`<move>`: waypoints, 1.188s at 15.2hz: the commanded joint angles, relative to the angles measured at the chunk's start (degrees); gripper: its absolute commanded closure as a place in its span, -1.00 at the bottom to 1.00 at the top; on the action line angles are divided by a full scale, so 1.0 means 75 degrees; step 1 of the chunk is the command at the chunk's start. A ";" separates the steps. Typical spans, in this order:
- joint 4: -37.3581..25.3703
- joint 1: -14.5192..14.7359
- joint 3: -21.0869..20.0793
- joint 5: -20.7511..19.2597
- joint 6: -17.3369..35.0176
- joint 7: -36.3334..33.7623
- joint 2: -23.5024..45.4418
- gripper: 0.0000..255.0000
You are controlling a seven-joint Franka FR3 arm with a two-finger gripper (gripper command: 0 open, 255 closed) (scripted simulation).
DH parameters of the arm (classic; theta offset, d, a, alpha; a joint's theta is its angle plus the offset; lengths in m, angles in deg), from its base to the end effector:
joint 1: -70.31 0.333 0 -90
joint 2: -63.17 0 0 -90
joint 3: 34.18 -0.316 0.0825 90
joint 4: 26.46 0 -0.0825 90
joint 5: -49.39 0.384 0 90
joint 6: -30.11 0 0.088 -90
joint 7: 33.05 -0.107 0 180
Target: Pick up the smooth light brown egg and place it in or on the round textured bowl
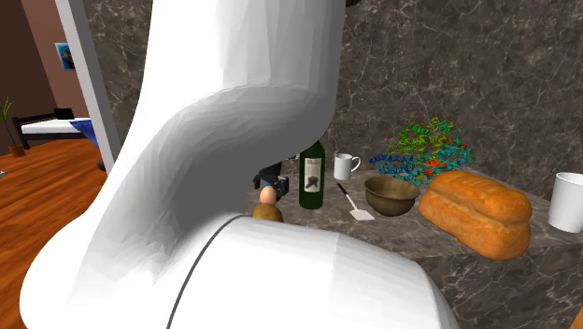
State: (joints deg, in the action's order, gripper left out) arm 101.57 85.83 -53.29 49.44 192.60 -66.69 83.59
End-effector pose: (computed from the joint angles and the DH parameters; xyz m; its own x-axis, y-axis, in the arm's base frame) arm 0.4712 0.3241 0.2448 0.9878 -0.0365 0.1516 0.0007 -0.9711 -0.2386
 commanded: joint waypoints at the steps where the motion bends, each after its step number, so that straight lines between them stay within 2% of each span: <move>1: -0.0088 0.0100 0.0096 -0.0108 0.0141 -0.0079 0.0226 -1.00; 10: -0.0160 0.0179 0.0171 -0.0180 0.0242 -0.0131 0.0399 -1.00; 11: -0.0160 0.0179 0.0171 -0.0180 0.0242 -0.0131 0.0399 1.00; 18: -0.0159 0.0176 0.0170 -0.0178 0.0239 -0.0129 0.0396 1.00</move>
State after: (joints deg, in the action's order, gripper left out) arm 100.37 87.12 -51.99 48.10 194.39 -67.65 86.54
